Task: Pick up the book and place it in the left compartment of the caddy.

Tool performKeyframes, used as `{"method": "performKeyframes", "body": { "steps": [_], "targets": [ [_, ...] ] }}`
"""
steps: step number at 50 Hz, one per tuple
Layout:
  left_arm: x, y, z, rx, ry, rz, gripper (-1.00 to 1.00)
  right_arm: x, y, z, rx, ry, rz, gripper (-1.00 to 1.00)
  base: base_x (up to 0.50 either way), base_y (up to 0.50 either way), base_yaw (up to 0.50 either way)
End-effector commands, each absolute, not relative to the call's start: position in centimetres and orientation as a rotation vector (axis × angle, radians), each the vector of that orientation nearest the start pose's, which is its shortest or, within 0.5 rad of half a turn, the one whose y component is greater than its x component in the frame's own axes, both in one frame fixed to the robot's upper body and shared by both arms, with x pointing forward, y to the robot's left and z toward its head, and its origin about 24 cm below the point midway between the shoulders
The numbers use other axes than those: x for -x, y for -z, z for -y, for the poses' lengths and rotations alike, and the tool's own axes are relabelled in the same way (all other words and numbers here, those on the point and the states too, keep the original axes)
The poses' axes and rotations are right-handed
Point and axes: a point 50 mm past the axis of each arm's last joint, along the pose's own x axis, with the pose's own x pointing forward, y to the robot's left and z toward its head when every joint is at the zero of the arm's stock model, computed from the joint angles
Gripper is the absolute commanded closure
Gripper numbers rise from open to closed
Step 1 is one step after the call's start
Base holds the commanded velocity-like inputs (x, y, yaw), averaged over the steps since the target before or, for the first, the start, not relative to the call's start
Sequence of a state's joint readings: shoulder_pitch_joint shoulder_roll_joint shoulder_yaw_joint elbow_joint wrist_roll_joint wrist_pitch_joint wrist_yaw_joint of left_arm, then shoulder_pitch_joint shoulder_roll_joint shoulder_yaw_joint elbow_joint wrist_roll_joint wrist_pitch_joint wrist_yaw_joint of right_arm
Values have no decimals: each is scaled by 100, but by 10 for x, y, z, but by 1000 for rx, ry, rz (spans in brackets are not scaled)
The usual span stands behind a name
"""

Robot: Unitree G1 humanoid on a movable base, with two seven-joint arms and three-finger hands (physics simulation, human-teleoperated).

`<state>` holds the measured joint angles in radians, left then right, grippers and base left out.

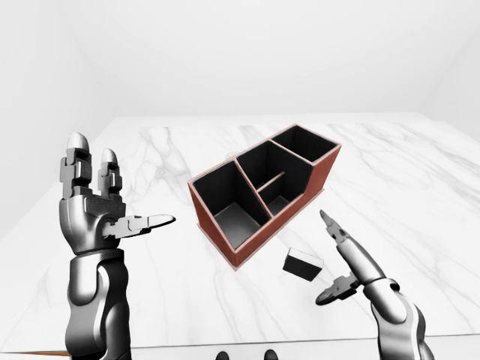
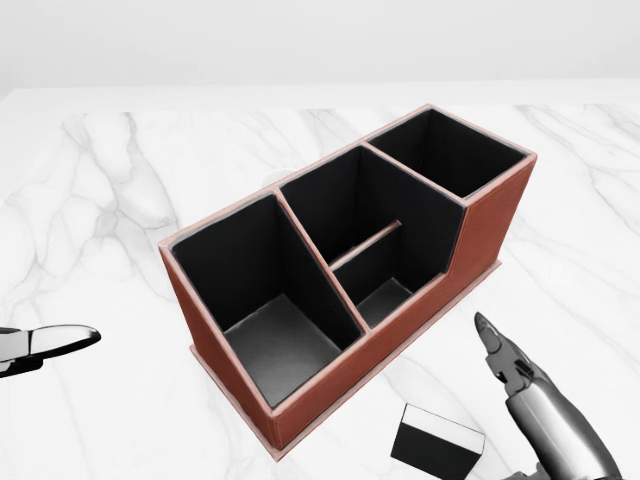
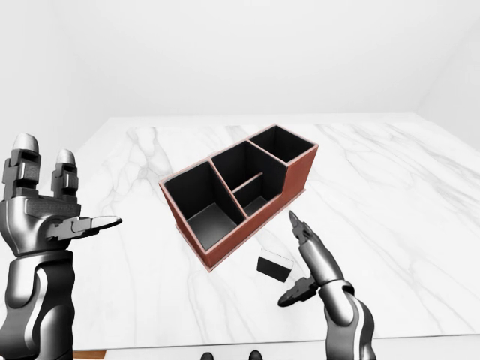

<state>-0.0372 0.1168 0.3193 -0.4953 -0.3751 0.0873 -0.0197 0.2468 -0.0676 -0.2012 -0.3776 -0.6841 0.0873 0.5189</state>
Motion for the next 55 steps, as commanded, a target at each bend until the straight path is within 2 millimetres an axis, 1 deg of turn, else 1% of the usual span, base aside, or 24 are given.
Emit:
{"method": "performKeyframes", "body": {
  "steps": [1, 3, 6, 11, 14, 21, 28, 40, 45, 48, 55],
  "targets": [
    [-226, -165, -224, 180, -144, 504, -100, -199, -51, 210, 775, -198, -272, -100, 0, 0, 0],
    [-226, -165, -225, 180, -145, 505, -100, -200, -50, 211, 774, -200, -276, -100, 0, 0, 0],
    [-226, -165, -225, 182, -146, 507, -100, -199, -54, 209, 784, -218, -267, -100, 0, 0, 0],
    [-226, -165, -224, 181, -144, 505, -100, -201, -51, 212, 777, -221, -282, -100, 0, 0, 0],
    [-225, -165, -224, 181, -143, 508, -100, -202, -45, 211, 762, -235, -300, -100, 0, 0, 0],
    [-226, -165, -224, 179, -143, 505, -100, -203, -43, 214, 759, -239, -313, -100, 0, 0, 0],
    [-227, -163, -224, 179, -142, 499, -100, -207, -33, 224, 712, -215, -348, -100, 0, 0, 0],
    [-227, -164, -224, 179, -143, 500, -100, -211, -32, 228, 702, -217, -347, -100, 0, 0, 0],
    [-226, -165, -224, 179, -144, 508, -100, -214, -34, 226, 707, -227, -337, -100, 0, 0, 0],
    [-227, -163, -224, 179, -143, 497, -100, -217, -31, 226, 701, -232, -343, -100, 0, 0, 0],
    [-227, -164, -224, 180, -144, 503, -100, -220, -28, 224, 693, -239, -347, -100, 0, 0, 0]
  ]
}}
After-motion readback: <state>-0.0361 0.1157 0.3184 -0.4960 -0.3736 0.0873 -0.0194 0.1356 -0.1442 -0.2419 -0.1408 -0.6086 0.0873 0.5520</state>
